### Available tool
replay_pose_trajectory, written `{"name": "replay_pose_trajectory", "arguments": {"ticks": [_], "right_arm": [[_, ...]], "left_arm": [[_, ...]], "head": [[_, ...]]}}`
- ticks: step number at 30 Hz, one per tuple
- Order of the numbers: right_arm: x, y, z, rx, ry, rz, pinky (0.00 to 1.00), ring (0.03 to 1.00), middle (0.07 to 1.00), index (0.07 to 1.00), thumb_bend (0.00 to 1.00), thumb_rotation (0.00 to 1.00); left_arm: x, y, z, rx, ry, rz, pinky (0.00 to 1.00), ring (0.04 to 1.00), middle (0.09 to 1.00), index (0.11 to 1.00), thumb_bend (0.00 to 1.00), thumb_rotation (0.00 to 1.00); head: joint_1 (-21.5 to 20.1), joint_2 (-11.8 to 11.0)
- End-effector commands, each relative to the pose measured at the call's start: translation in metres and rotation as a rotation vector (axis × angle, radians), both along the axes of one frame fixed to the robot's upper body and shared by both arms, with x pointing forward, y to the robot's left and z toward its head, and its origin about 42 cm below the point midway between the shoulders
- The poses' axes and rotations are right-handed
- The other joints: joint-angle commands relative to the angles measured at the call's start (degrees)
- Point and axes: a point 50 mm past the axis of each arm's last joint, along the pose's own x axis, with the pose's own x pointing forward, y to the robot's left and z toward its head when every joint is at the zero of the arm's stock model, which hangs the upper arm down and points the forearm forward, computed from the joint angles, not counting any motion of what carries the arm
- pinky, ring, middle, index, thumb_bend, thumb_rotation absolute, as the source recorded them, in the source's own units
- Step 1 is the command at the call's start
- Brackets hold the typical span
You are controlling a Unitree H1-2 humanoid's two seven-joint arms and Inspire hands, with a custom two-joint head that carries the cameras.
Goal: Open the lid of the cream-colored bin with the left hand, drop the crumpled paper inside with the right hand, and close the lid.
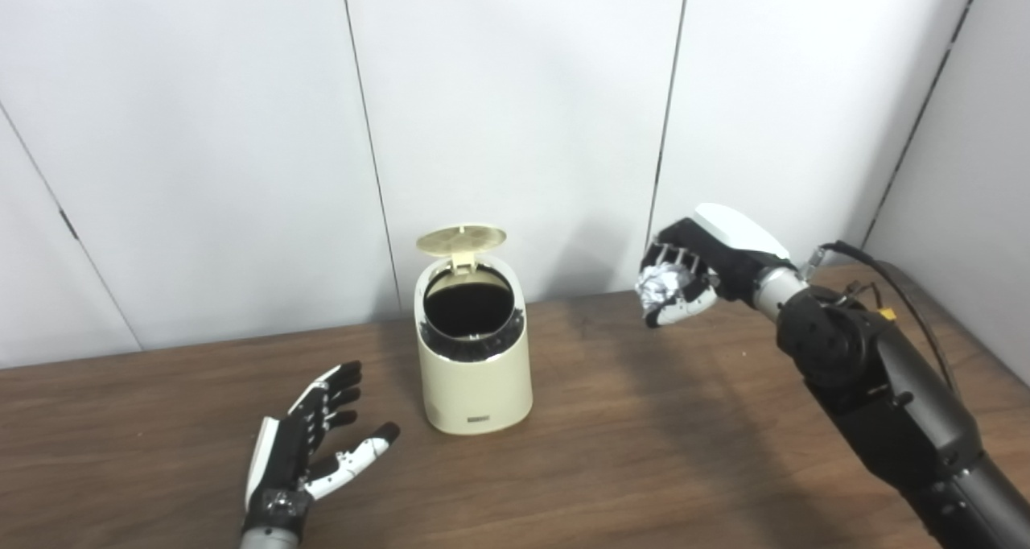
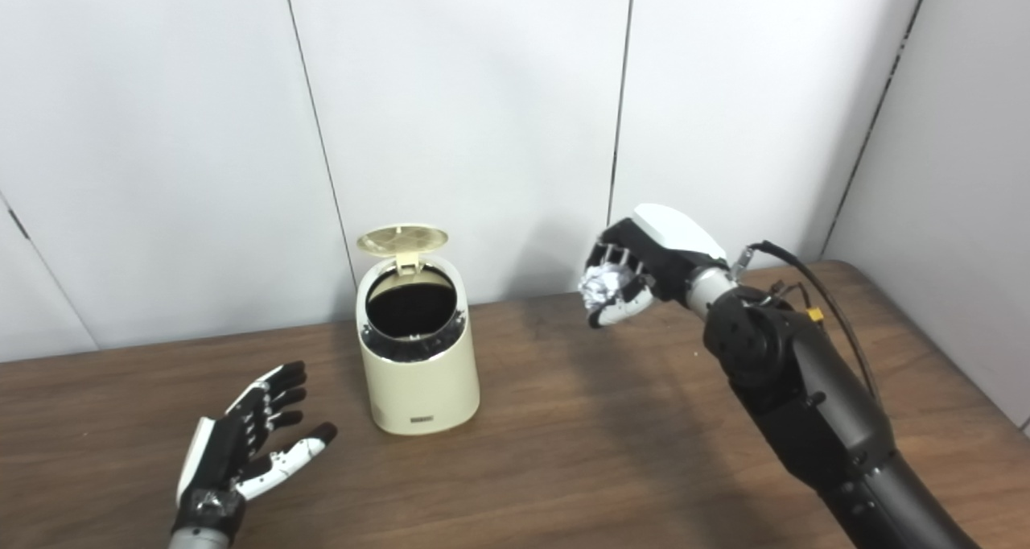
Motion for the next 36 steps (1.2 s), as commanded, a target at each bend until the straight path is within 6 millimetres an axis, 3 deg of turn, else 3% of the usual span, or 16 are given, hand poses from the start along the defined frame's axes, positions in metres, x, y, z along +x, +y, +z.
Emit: {"name": "replay_pose_trajectory", "arguments": {"ticks": [1, 7, 10, 14, 17, 19, 22, 25, 26, 28, 36], "right_arm": [[0.003, 0.014, 0.041, -0.013, -0.105, 0.04, 0.35, 0.391, 0.474, 0.49, 0.53, 0.0], [-0.001, 0.048, 0.062, -0.059, -0.098, 0.088, 0.37, 0.422, 0.488, 0.49, 0.52, 0.0], [-0.003, 0.064, 0.07, -0.11, -0.116, 0.117, 0.55, 0.465, 0.476, 0.48, 0.52, 0.0], [-0.005, 0.079, 0.072, -0.093, -0.112, 0.166, 0.38, 0.435, 0.479, 0.495, 0.52, 0.0], [-0.006, 0.086, 0.072, -0.077, -0.116, 0.19, 0.36, 0.419, 0.481, 0.491, 0.52, 0.0], [-0.007, 0.094, 0.071, -0.062, -0.11, 0.183, 0.42, 0.437, 0.475, 0.491, 0.52, 0.0], [-0.007, 0.105, 0.068, -0.022, -0.107, 0.188, 0.32, 0.395, 0.478, 0.517, 0.52, 0.0], [-0.008, 0.118, 0.067, -0.016, -0.128, 0.198, 0.56, 0.448, 0.461, 0.493, 0.52, 0.0], [-0.008, 0.122, 0.066, -0.007, -0.13, 0.206, 0.43, 0.424, 0.47, 0.489, 0.52, 0.0], [-0.007, 0.128, 0.064, 0.02, -0.124, 0.216, 0.36, 0.409, 0.479, 0.486, 0.52, 0.0], [-0.006, 0.145, 0.058, 0.051, -0.137, 0.238, 0.36, 0.426, 0.497, 0.476, 0.52, 0.0]], "left_arm": [[0.009, -0.004, 0.019, 0.004, -0.071, -0.004, 0.79, 0.838, 0.852, 0.869, 0.73, 0.21], [0.012, -0.012, 0.016, -0.009, -0.071, -0.018, 0.77, 0.839, 0.857, 0.871, 0.73, 0.21], [0.013, -0.016, 0.015, -0.008, -0.071, -0.02, 0.79, 0.848, 0.858, 0.871, 0.73, 0.21], [0.015, -0.02, 0.015, -0.006, -0.072, -0.018, 0.79, 0.84, 0.859, 0.876, 0.73, 0.21], [0.016, -0.022, 0.015, -0.006, -0.073, -0.017, 0.78, 0.839, 0.86, 0.876, 0.74, 0.21], [0.016, -0.024, 0.015, -0.008, -0.072, -0.017, 0.77, 0.837, 0.86, 0.876, 0.73, 0.2], [0.016, -0.026, 0.015, -0.004, -0.076, -0.019, 0.77, 0.838, 0.862, 0.875, 0.72, 0.2], [0.016, -0.028, 0.015, 0.003, -0.078, -0.019, 0.77, 0.836, 0.861, 0.874, 0.72, 0.2], [0.016, -0.028, 0.015, 0.001, -0.078, -0.019, 0.76, 0.836, 0.861, 0.873, 0.72, 0.2], [0.016, -0.029, 0.015, -0.002, -0.075, -0.018, 0.76, 0.836, 0.861, 0.873, 0.72, 0.2], [0.015, -0.035, 0.016, -0.018, -0.065, -0.015, 0.78, 0.839, 0.863, 0.877, 0.72, 0.21]], "head": [[0.59, 0.03], [2.15, -0.25], [2.74, -0.31], [3.47, -0.53], [3.96, -0.62], [4.22, -0.62], [4.58, -0.59], [4.78, -0.55], [4.83, -0.53], [4.97, -0.47], [6.05, -0.29]]}}
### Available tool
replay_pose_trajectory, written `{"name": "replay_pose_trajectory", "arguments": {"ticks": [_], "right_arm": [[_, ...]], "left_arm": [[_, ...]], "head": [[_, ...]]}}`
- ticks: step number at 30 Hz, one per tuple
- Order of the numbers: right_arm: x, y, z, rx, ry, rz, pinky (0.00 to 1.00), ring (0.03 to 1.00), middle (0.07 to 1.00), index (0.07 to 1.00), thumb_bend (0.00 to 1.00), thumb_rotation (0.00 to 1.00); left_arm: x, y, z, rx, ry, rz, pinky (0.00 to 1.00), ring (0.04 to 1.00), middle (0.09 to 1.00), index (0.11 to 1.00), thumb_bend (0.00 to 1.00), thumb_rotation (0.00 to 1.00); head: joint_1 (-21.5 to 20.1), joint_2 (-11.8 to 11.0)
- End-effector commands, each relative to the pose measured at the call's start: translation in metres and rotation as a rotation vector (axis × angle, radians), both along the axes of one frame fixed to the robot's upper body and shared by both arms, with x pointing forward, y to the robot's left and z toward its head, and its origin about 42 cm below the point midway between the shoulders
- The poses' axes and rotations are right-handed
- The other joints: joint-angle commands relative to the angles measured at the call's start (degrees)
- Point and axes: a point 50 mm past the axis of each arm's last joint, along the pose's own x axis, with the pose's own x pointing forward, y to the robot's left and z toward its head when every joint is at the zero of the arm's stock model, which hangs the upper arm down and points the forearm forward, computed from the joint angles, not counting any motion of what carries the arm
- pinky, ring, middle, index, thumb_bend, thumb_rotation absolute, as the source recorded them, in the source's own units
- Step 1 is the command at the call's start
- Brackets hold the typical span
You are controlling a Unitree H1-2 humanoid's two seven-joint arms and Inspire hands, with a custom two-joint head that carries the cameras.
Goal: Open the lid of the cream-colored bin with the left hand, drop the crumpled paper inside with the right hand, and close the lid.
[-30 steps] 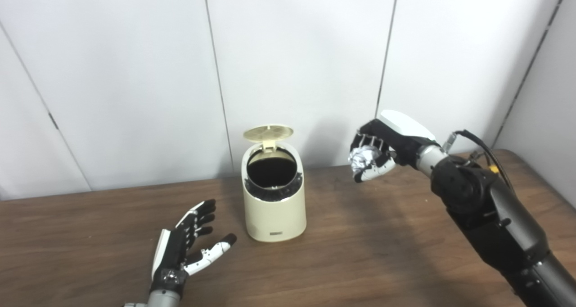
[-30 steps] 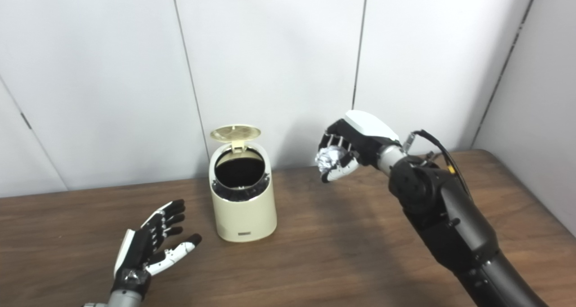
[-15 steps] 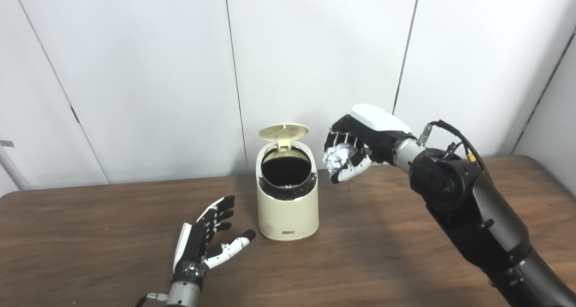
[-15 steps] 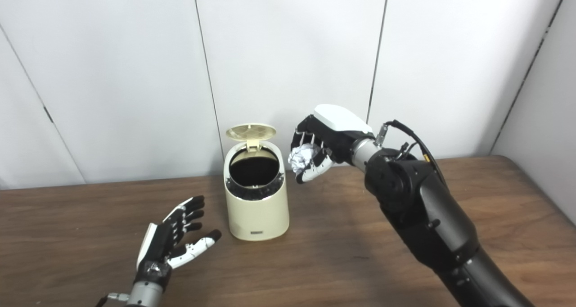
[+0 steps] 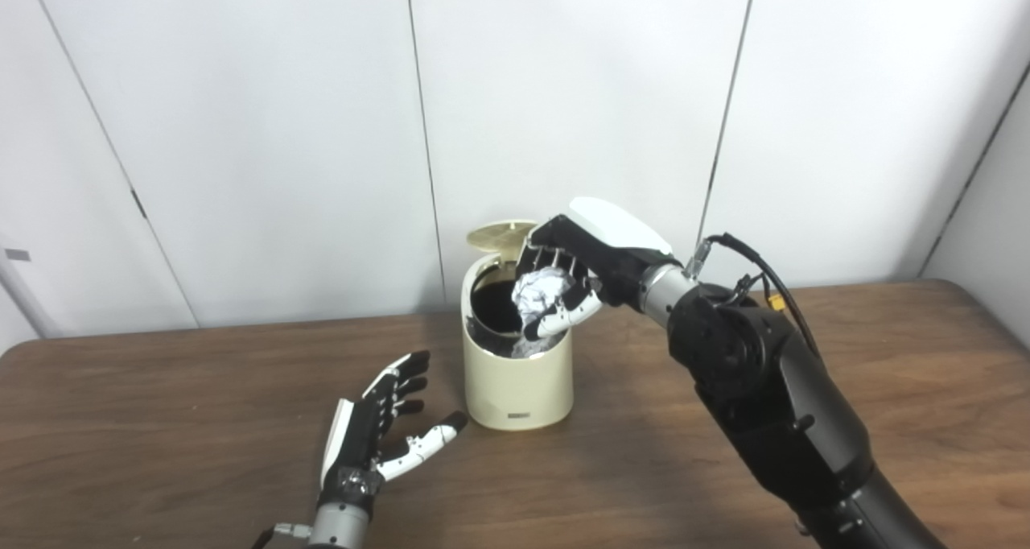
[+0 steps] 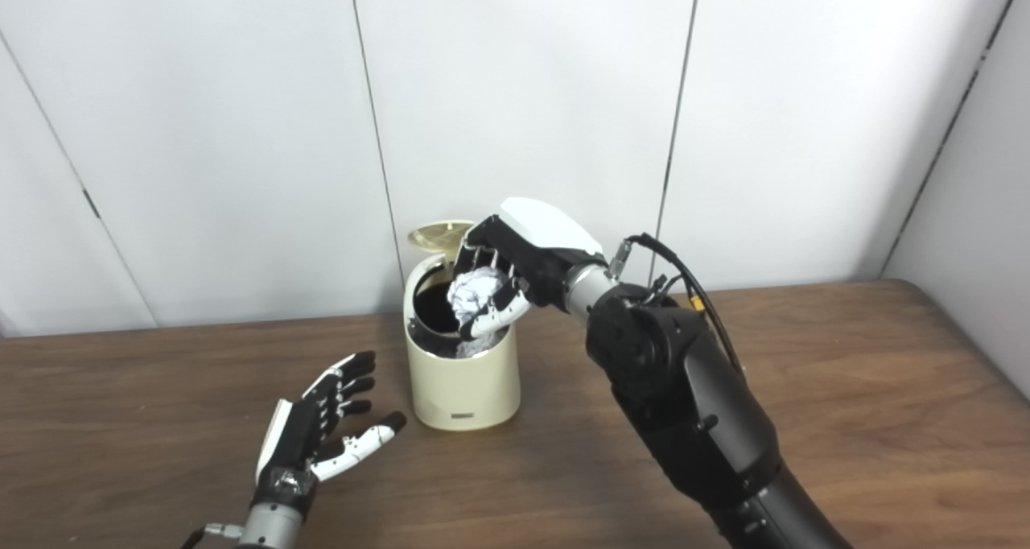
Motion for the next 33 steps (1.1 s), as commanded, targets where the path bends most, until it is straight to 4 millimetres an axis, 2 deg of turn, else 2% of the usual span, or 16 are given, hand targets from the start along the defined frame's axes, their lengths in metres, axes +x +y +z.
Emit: {"name": "replay_pose_trajectory", "arguments": {"ticks": [1, 11, 21, 33], "right_arm": [[0.003, 0.001, 0.026, 0.004, -0.123, -0.011, 0.36, 0.426, 0.498, 0.476, 0.52, 0.0], [0.015, 0.011, 0.02, 0.018, -0.121, -0.045, 0.35, 0.422, 0.496, 0.48, 0.52, 0.0], [0.02, 0.021, 0.012, 0.011, -0.163, -0.039, 0.34, 0.41, 0.499, 0.487, 0.52, 0.0], [0.022, 0.026, -0.001, 0.016, -0.217, -0.044, 0.32, 0.391, 0.5, 0.51, 0.52, 0.0]], "left_arm": [[0.011, -0.007, 0.022, -0.007, -0.08, -0.005, 0.78, 0.839, 0.862, 0.876, 0.72, 0.21], [0.01, -0.01, 0.022, -0.015, -0.08, -0.01, 0.77, 0.843, 0.866, 0.876, 0.73, 0.2], [0.008, -0.011, 0.023, -0.011, -0.087, -0.012, 0.79, 0.839, 0.864, 0.873, 0.72, 0.2], [0.007, -0.012, 0.022, -0.007, -0.093, -0.016, 0.75, 0.826, 0.861, 0.872, 0.72, 0.2]], "head": [[0.06, 0.09], [0.25, 0.06], [0.55, 0.34], [0.56, 0.43]]}}
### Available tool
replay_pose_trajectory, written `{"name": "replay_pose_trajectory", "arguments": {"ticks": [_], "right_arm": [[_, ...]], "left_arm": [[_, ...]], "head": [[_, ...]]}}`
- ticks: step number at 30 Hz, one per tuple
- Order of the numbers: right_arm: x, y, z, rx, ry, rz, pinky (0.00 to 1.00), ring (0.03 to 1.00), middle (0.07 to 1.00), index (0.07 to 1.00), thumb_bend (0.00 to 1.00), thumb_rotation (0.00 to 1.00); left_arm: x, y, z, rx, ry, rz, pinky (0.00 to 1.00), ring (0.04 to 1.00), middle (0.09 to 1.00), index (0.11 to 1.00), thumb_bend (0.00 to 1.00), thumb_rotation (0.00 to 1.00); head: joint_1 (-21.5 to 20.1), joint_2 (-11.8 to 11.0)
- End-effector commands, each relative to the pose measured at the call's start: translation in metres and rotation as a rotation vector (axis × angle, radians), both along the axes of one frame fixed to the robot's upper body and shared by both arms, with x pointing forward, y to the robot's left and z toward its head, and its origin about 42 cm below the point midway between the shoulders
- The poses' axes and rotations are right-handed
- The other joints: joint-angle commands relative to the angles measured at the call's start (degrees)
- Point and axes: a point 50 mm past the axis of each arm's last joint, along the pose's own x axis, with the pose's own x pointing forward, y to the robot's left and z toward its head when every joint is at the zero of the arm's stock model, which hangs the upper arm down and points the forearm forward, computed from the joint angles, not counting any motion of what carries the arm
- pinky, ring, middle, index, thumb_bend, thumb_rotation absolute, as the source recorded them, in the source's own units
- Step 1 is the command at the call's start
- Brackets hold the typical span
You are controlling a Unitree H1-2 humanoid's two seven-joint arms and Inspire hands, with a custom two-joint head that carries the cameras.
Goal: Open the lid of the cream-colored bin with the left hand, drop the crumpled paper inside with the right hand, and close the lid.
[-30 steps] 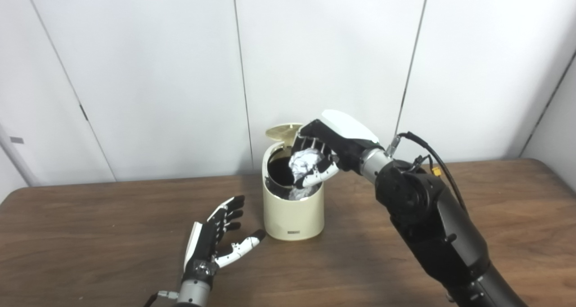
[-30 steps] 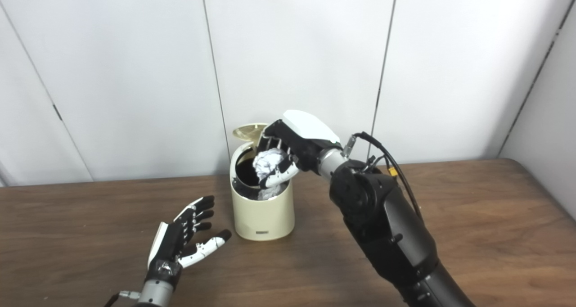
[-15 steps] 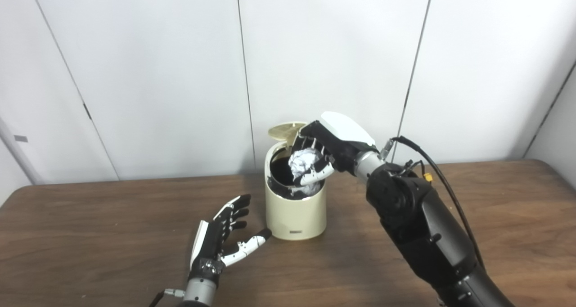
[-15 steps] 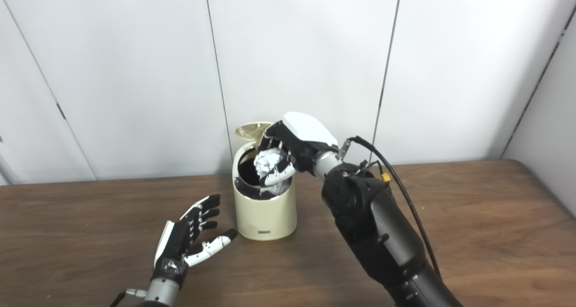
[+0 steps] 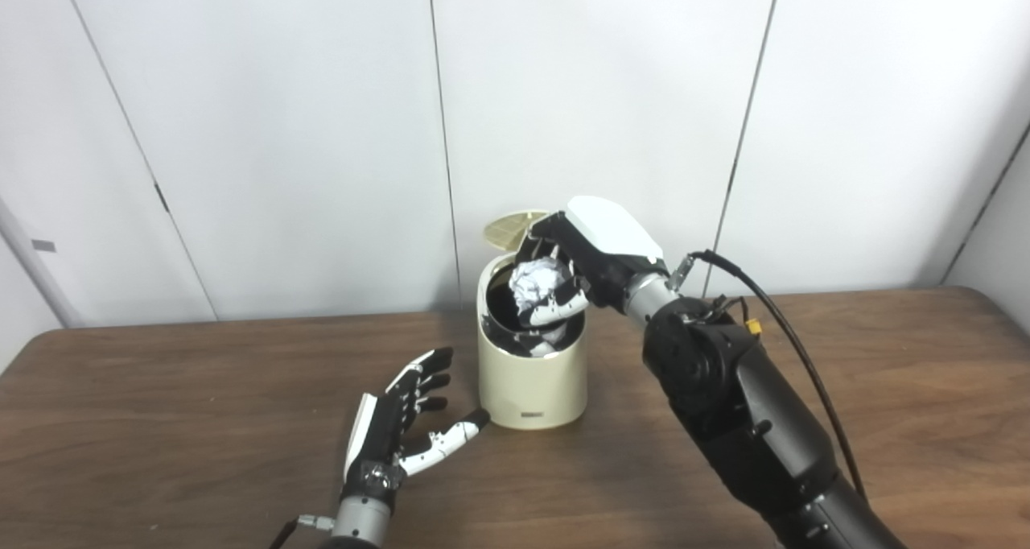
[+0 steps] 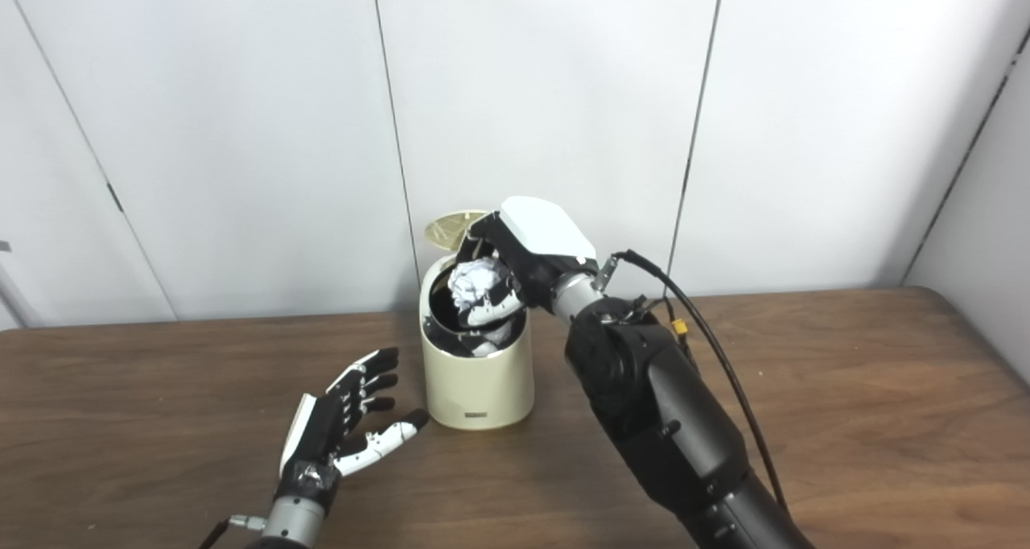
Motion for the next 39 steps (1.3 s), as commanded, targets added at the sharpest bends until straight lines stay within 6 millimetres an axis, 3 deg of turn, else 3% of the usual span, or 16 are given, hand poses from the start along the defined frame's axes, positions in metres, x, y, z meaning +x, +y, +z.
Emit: {"name": "replay_pose_trajectory", "arguments": {"ticks": [1, 6, 9, 11, 12, 13, 16, 39], "right_arm": [[0.0008, 0.0043, 0.0218, 0.009, -0.109, 0.008, 0.32, 0.391, 0.501, 0.51, 0.52, 0.0], [0.0015, 0.0042, 0.0181, 0.003, -0.092, 0.006, 0.32, 0.389, 0.499, 0.518, 0.52, 0.0], [0.001, 0.004, 0.0176, -0.074, -0.064, -0.014, 0.37, 0.414, 0.504, 0.525, 0.52, 0.0], [0.0001, 0.0045, 0.0183, -0.122, -0.042, -0.034, 0.4, 0.509, 0.612, 0.504, 0.52, 0.11], [-0.0003, 0.0047, 0.0187, -0.136, -0.033, -0.043, 0.42, 0.549, 0.664, 0.598, 0.73, 0.14], [-0.0007, 0.0049, 0.0191, -0.145, -0.028, -0.05, 0.42, 0.556, 0.682, 0.634, 0.81, 0.15], [-0.0024, 0.0048, 0.0203, -0.158, -0.021, -0.06, 0.38, 0.54, 0.692, 0.683, 0.87, 0.15], [-0.0065, 0.0043, 0.0204, -0.196, 0.023, -0.046, 0.42, 0.6, 0.751, 0.742, 0.89, 0.18]], "left_arm": [[0.0075, -0.0053, 0.0219, 0.003, -0.093, -0.011, 0.75, 0.822, 0.858, 0.871, 0.72, 0.2], [0.007, -0.0056, 0.0218, 0.001, -0.092, -0.017, 0.77, 0.828, 0.86, 0.875, 0.71, 0.19], [0.007, -0.0055, 0.022, 0.005, -0.091, -0.017, 0.77, 0.83, 0.862, 0.877, 0.71, 0.2], [0.0069, -0.0054, 0.0219, 0.006, -0.093, -0.018, 0.77, 0.828, 0.862, 0.876, 0.71, 0.2], [0.0069, -0.0052, 0.0218, 0.006, -0.094, -0.018, 0.76, 0.827, 0.862, 0.874, 0.7, 0.19], [0.0069, -0.005, 0.0217, 0.006, -0.094, -0.018, 0.76, 0.825, 0.861, 0.873, 0.7, 0.19], [0.0069, -0.0046, 0.0216, 0.008, -0.092, -0.018, 0.75, 0.821, 0.861, 0.871, 0.71, 0.19], [0.0077, -0.0037, 0.0222, 0.009, -0.093, -0.02, 0.75, 0.828, 0.861, 0.863, 0.71, 0.19]], "head": [[0.0, 0.12], [0.02, 0.27], [0.03, 0.32], [0.05, 0.33], [-0.02, 0.35], [-0.07, 0.36], [-0.14, 0.4], [-0.08, 0.63]]}}
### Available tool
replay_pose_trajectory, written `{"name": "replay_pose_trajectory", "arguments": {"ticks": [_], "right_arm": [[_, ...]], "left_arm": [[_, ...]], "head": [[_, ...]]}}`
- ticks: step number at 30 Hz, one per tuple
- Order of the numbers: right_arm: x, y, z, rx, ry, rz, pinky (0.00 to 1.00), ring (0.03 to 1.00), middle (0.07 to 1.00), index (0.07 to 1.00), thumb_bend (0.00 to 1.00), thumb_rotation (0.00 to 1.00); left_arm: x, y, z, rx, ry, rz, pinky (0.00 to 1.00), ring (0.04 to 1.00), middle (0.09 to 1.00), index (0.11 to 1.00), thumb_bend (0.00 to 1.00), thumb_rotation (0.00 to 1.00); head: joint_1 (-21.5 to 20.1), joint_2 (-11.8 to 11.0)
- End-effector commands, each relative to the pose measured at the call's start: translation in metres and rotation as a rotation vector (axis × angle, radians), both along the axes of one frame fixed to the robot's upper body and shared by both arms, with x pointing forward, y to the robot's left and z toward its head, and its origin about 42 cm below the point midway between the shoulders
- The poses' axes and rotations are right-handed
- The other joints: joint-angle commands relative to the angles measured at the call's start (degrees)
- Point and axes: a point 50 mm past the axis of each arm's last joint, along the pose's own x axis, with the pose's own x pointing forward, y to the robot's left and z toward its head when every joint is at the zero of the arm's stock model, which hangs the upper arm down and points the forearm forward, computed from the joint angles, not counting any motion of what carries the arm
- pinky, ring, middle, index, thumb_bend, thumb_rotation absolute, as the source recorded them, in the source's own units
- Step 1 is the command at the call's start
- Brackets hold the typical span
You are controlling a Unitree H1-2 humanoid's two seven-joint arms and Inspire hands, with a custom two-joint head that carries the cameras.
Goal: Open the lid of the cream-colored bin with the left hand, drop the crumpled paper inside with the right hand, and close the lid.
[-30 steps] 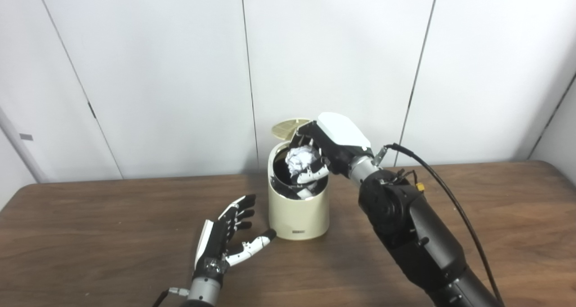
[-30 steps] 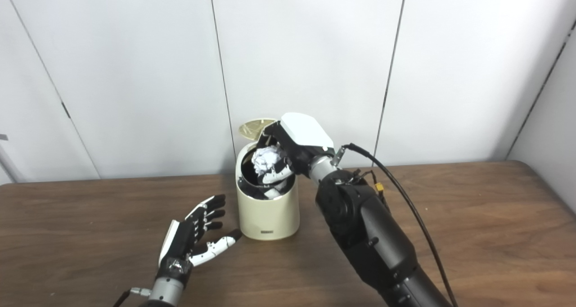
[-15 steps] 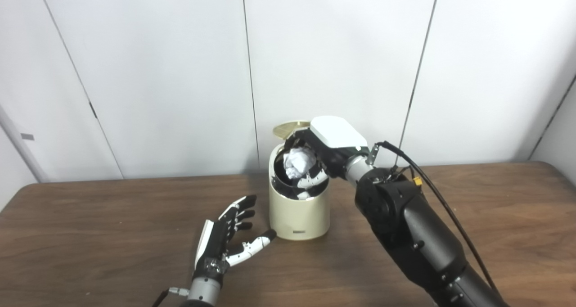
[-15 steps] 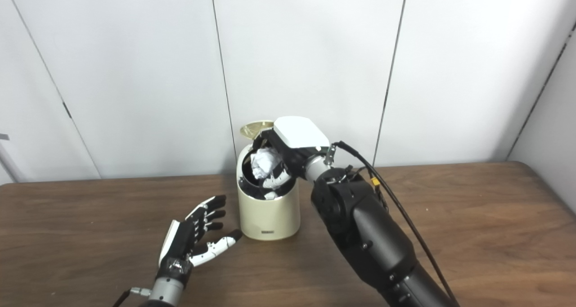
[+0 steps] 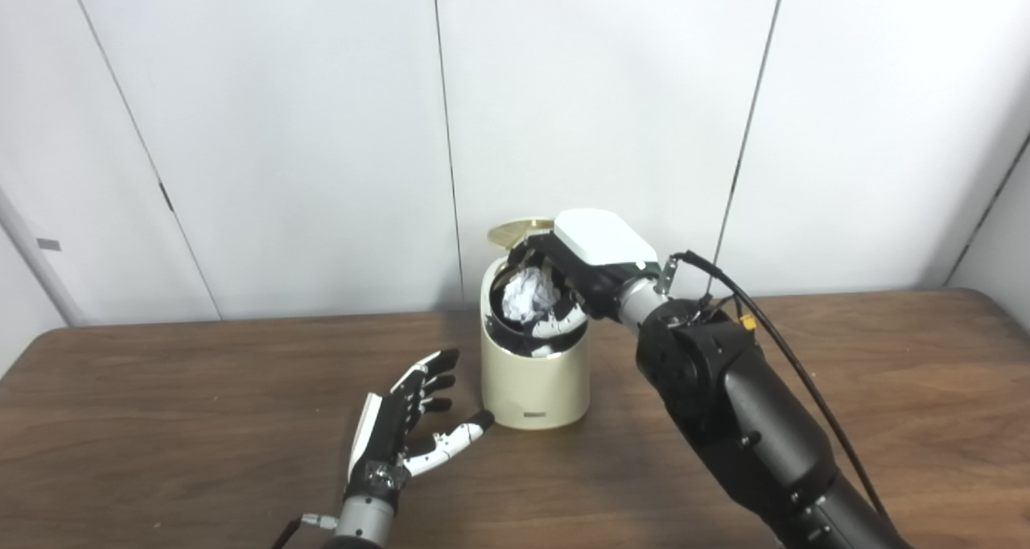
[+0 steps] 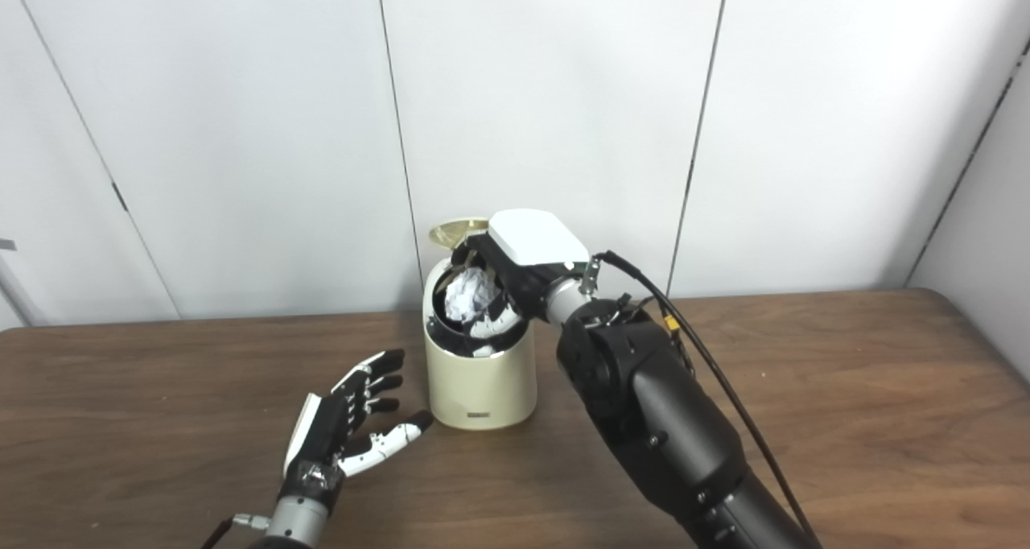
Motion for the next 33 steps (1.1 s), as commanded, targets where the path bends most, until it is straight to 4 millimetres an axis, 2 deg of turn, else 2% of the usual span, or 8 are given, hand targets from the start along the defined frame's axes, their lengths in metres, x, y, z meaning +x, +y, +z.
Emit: {"name": "replay_pose_trajectory", "arguments": {"ticks": [1, 6, 14, 25, 29, 33], "right_arm": [[0.0017, -0.0031, 0.0175, -0.008, -0.034, -0.003, 0.42, 0.597, 0.747, 0.742, 0.89, 0.18], [0.0023, -0.0038, 0.0176, -0.005, -0.033, 0.0, 0.41, 0.584, 0.737, 0.738, 0.88, 0.17], [0.0026, -0.0056, 0.0172, -0.02, -0.028, -0.002, 0.43, 0.618, 0.762, 0.757, 0.9, 0.18], [0.0036, -0.0062, 0.0182, -0.019, -0.032, -0.002, 0.41, 0.59, 0.755, 0.756, 0.89, 0.19], [0.004, -0.0069, 0.018, -0.013, -0.033, -0.003, 0.43, 0.617, 0.763, 0.758, 0.89, 0.19], [0.0032, -0.0072, 0.0186, -0.016, -0.025, -0.004, 0.43, 0.623, 0.777, 0.771, 0.9, 0.2]], "left_arm": [[0.008, -0.0028, 0.0225, 0.003, -0.093, -0.012, 0.74, 0.824, 0.859, 0.863, 0.71, 0.19], [0.0081, -0.0033, 0.0223, 0.009, -0.093, -0.01, 0.76, 0.826, 0.862, 0.864, 0.7, 0.18], [0.0082, -0.0036, 0.0219, 0.009, -0.093, -0.013, 0.76, 0.826, 0.86, 0.862, 0.71, 0.19], [0.0087, -0.0028, 0.0217, 0.0, -0.091, -0.014, 0.75, 0.829, 0.865, 0.862, 0.71, 0.2], [0.009, -0.0024, 0.0217, -0.003, -0.091, -0.015, 0.77, 0.834, 0.865, 0.862, 0.71, 0.19], [0.0087, -0.002, 0.0221, -0.002, -0.092, -0.014, 0.74, 0.834, 0.863, 0.86, 0.72, 0.19]], "head": [[0.01, 0.01], [0.01, 0.0], [0.02, 0.14], [-0.01, 0.13], [-0.02, 0.05], [-0.03, 0.09]]}}
